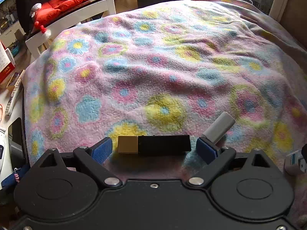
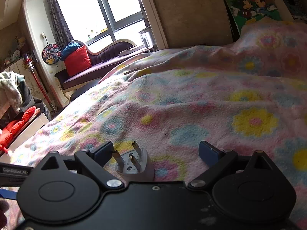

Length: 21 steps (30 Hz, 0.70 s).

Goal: Organize rigid objects
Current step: 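Grasp the grey plug adapter with the right tool while the left tool grasps the black-and-gold lipstick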

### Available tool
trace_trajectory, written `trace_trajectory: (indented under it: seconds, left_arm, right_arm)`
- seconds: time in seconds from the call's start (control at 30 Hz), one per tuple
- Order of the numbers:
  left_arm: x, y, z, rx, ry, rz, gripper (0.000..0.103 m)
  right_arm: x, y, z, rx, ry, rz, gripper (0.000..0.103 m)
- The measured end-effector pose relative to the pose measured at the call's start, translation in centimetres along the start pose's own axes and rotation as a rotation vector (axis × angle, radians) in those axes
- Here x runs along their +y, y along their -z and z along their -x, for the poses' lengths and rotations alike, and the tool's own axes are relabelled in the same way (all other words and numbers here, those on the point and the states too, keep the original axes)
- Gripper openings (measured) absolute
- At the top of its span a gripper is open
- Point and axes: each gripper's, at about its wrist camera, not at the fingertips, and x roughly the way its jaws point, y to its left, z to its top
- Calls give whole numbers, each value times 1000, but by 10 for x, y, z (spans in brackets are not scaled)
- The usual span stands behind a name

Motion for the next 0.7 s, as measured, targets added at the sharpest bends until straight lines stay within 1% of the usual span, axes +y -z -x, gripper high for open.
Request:
trace_trajectory:
  seconds: [0.07,0.13,0.23,0.3,0.43,0.47,0.5,0.53,0.57,0.63,0.7]
  left_arm:
    - [2,-3,-4,9,-9,22,92]
    - [5,-6,-9,33,-5,40,91]
    - [7,-5,-18,64,0,54,90]
    - [4,-2,-19,61,-11,33,90]
    - [3,-2,-19,60,-13,23,89]
    - [4,-3,-19,63,-7,25,87]
    - [5,-4,-18,66,1,26,81]
    - [5,-5,-17,67,6,27,77]
    - [6,-5,-15,68,5,26,77]
    - [7,-5,-14,76,11,27,77]
    - [9,-2,-10,81,7,29,77]
  right_arm:
    - [6,1,0,7,-2,43,97]
    - [17,5,0,14,2,125,100]
    - [32,11,1,8,15,226,100]
    - [35,13,-1,18,12,249,100]
    - [29,11,-10,63,0,222,99]
    - [29,11,-11,66,-1,222,96]
    - [30,12,-11,68,-5,231,81]
    - [31,13,-13,79,-18,246,69]
    - [33,15,-15,92,-32,262,39]
    - [34,16,-13,91,-51,271,38]
    - [32,15,-11,86,-95,252,38]
